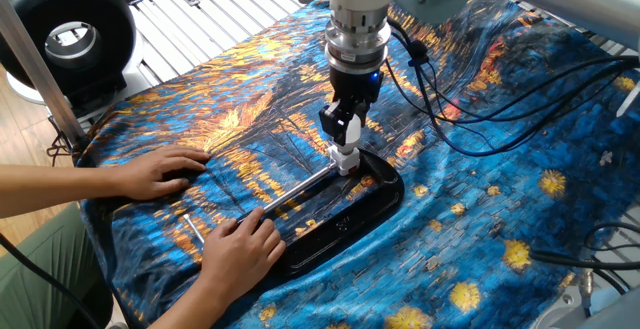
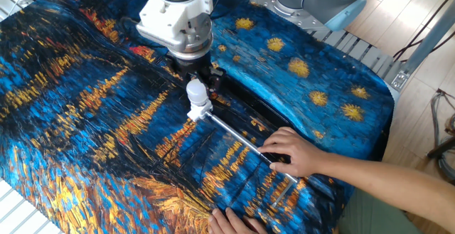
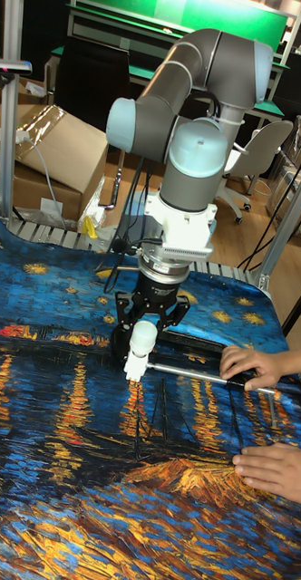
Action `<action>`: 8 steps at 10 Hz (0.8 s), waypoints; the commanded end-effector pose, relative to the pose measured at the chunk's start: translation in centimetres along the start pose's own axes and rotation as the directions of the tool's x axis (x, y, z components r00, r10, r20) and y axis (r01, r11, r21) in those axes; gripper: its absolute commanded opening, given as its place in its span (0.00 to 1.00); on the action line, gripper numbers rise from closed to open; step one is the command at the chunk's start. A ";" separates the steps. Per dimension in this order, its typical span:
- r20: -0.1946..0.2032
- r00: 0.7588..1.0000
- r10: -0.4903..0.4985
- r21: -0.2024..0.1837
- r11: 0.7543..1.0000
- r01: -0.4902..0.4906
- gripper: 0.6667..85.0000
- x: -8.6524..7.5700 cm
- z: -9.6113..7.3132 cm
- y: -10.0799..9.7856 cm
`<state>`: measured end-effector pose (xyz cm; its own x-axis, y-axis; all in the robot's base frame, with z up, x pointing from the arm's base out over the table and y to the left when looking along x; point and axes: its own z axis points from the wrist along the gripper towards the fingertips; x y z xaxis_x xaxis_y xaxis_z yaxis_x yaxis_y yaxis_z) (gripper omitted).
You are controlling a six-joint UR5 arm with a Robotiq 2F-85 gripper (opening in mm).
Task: Take out the light bulb by rotating it
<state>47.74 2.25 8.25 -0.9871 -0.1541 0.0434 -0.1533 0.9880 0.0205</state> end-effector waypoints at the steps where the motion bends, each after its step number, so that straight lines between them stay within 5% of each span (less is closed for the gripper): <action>1: 0.003 1.000 0.024 -0.008 1.000 -0.024 0.60 -0.4 0.0 0.4; 8: -0.002 1.000 0.029 -0.006 1.000 -0.029 0.40 -0.2 -0.1 0.3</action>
<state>47.85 2.54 8.19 -0.9919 -0.1179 0.0477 -0.1170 0.9929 0.0213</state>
